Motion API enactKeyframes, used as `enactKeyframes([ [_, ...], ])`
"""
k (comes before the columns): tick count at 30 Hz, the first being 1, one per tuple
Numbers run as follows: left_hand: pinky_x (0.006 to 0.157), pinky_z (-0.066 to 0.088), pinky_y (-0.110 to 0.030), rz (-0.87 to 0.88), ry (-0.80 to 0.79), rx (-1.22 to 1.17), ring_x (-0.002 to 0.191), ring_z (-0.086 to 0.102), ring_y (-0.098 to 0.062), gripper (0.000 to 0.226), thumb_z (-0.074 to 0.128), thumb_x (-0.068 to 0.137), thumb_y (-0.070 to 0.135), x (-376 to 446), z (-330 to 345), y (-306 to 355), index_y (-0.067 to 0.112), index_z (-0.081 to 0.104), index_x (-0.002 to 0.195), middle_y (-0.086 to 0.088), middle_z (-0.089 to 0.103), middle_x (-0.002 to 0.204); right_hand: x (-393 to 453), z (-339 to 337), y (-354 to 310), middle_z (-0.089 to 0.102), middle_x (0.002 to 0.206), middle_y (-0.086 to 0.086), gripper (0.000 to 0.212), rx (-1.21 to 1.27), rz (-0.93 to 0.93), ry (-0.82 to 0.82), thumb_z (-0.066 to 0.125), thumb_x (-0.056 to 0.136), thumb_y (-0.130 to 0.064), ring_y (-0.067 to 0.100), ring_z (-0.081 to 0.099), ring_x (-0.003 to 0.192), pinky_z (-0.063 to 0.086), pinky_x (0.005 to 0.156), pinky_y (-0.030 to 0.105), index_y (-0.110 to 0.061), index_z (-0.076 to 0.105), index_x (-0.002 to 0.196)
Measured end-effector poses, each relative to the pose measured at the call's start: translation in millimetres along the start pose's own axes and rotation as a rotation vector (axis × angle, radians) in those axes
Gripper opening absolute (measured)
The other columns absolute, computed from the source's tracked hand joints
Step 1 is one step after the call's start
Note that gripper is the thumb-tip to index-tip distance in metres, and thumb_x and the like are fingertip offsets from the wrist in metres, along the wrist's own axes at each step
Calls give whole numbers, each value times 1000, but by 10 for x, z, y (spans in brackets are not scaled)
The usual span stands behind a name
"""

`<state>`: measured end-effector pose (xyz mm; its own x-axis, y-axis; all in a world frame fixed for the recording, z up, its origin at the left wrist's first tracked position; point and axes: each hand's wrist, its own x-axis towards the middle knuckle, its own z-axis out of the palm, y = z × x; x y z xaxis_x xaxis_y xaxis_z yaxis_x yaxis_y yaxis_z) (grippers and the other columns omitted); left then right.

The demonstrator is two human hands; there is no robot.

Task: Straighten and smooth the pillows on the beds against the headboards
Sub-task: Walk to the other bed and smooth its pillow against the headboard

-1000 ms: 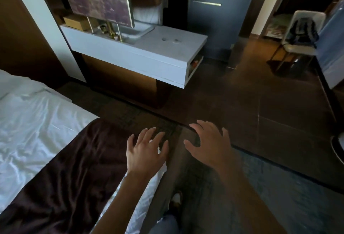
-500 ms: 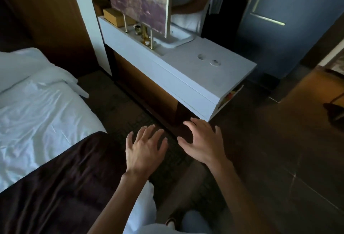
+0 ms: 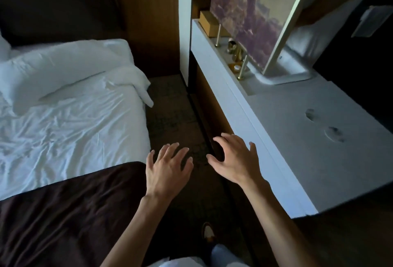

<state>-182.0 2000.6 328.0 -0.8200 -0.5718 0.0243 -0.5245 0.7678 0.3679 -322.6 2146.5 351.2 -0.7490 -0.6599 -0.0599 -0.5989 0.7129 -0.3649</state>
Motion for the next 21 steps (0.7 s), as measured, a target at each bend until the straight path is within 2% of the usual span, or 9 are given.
enactKeyframes([
  [5, 118, 29, -54, -143, 76, 16, 142, 40, -12, 50, 31, 95, 59, 699, -146, -49, 40, 55, 134, 9, 50, 149, 1051, -135, -99, 43, 154, -12, 67, 26, -195, -61, 42, 80, -74, 17, 33, 147, 31, 114, 66, -39, 46, 137],
  [8, 117, 30, -56, -220, 146, 14, 140, 43, -13, 51, 29, 94, 60, 1129, -215, -198, 39, 57, 132, 8, 52, 148, 1680, -221, -233, 40, 156, -14, 60, -21, -286, -73, 48, 87, -68, 15, 31, 148, 23, 119, 65, -40, 46, 140],
  [11, 116, 30, -55, -275, 195, 19, 136, 47, -14, 55, 27, 92, 59, 1618, -277, -430, 37, 61, 129, 7, 55, 144, 2308, -224, -407, 39, 157, -11, 58, -56, -355, -107, 51, 90, -63, 14, 30, 149, 23, 119, 65, -38, 46, 142],
  [21, 117, 29, -55, -357, 239, 55, 141, 43, -14, 49, 31, 94, 58, 3694, -482, -1643, 41, 57, 133, 10, 52, 148, 4571, 148, -1409, 41, 156, -11, 57, -74, -423, -131, 53, 90, -61, 14, 33, 147, 26, 118, 64, -37, 46, 142],
])
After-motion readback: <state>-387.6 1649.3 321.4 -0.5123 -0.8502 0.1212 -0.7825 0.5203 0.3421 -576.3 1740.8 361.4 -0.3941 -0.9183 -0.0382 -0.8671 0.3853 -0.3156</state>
